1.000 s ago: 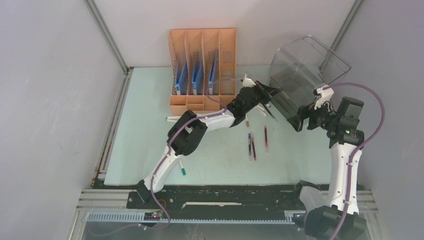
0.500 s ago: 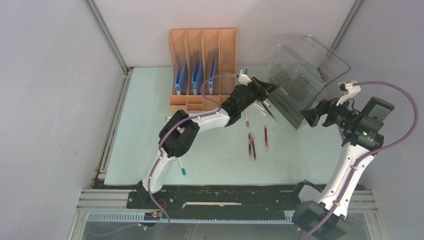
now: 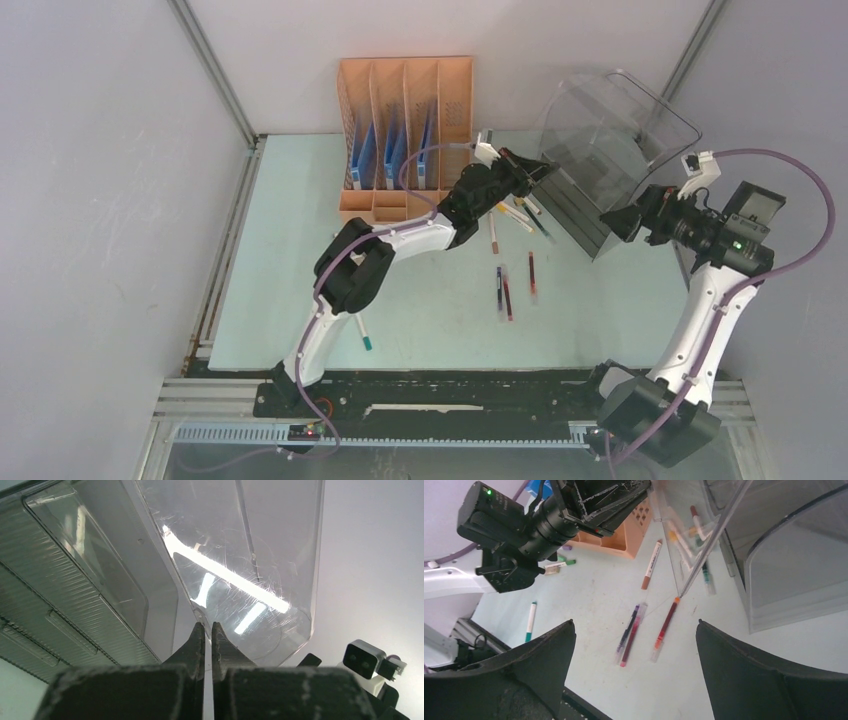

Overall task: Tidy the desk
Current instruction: Open the storage box at the center of the board.

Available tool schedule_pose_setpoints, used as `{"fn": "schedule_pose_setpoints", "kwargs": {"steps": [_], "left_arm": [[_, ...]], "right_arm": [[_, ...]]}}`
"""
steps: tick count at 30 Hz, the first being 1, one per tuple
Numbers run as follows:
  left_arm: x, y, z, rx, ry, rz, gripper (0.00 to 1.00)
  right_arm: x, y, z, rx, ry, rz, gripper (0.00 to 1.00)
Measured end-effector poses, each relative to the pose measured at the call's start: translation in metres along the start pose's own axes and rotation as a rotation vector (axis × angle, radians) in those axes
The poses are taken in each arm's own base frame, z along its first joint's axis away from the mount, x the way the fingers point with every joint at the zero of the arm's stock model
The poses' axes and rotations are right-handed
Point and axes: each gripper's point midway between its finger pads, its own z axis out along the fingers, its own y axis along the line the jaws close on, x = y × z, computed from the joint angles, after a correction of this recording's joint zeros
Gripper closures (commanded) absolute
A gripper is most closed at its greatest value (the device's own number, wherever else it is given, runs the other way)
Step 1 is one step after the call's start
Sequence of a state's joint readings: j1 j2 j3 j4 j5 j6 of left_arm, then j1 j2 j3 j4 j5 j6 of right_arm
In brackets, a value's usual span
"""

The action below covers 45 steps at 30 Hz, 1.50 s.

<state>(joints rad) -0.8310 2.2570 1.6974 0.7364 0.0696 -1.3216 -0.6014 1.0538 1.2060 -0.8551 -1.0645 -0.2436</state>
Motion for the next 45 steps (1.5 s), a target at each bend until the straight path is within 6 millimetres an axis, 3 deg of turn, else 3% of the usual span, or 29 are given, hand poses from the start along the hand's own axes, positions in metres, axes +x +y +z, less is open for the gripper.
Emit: {"fn": "schedule_pose_setpoints", "kwargs": {"steps": [10,15,28,37,39,44,45], "left_arm": [[0.000,-0.006,-0.001,0.020,0.034,-0.015,1.00],[0.000,-0.007,-0.001,0.024,0.042,-0.022,1.00],[-0.001,-0.014,-0.001,0.045,0.046,-0.026,1.00],[0.000,-0.017,-0.001,0.058,0.054,-0.025,1.00],[0.001,-0.018,-0.001,0.064,0.058,-0.024,1.00],[-0.001,-0.021,-0.002,0.078,0.058,-0.022,1.00],[-0.002,-0.022,-0.002,0.083,0.056,-0.022,0.96]], "right_arm": [[0.005,0.016,0.019,-0.079,0.063,0.078,0.09],[0.006,0.010,0.024,-0.045,0.077,0.114,0.12],[0.006,-0.005,0.024,0.077,0.052,0.125,0.10],[-0.008,-0.003,0.047,0.094,0.015,0.158,0.15],[-0.013,-0.003,0.050,0.104,-0.001,0.167,0.20],[-0.021,-0.003,0.054,0.092,-0.040,0.185,0.45],[-0.021,-0.002,0.055,0.086,-0.044,0.186,0.50]]}}
